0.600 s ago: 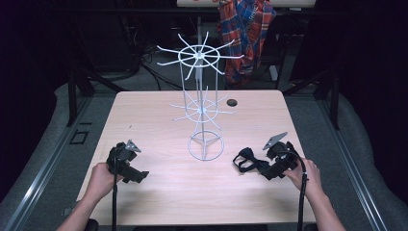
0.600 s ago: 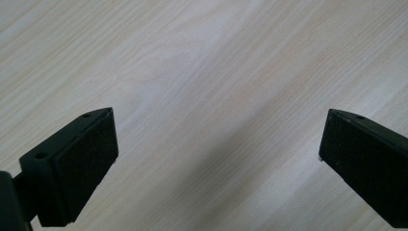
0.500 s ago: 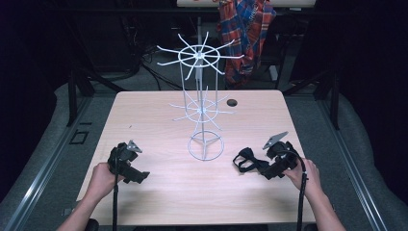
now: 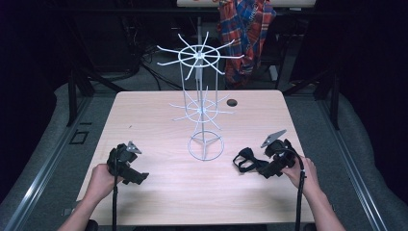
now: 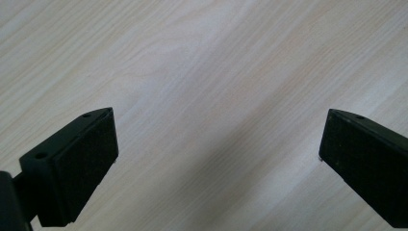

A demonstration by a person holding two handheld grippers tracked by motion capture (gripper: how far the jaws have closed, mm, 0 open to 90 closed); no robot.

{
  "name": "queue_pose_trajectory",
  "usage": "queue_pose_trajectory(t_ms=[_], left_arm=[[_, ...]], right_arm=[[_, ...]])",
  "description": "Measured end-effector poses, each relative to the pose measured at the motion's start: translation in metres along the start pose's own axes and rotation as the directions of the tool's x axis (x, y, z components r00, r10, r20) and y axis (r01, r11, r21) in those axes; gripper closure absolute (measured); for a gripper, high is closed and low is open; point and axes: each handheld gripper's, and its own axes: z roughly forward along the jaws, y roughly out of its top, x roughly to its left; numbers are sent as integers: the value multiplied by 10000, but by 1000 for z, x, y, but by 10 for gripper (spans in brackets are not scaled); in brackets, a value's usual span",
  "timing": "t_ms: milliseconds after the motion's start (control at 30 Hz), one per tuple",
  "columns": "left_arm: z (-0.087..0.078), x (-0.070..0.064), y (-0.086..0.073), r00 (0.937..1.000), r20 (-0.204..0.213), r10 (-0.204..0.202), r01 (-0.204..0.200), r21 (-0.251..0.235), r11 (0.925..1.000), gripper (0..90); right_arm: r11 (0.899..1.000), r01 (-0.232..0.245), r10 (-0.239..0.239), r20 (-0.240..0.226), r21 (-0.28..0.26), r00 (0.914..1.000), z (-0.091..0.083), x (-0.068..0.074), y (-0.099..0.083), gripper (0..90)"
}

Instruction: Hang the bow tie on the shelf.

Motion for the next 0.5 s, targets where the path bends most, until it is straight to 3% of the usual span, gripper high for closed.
queue_pose_trajectory(t_ms=[133,300,500], left_arm=[[2,-1,2,10000,34,38,-39,85,10000,0],[2,-4,0,9999,92,107,-108,136,9998,1],[2,-3,-1,10000,82,30,-31,143,9999,1]], right_arm=[[9996,-166,168,-63,212,9998,4,-4,1,0],[9949,-955,958,-93,314,9954,12,-11,3,0],[9922,-1212,1216,-138,293,9925,16,-10,10,0]])
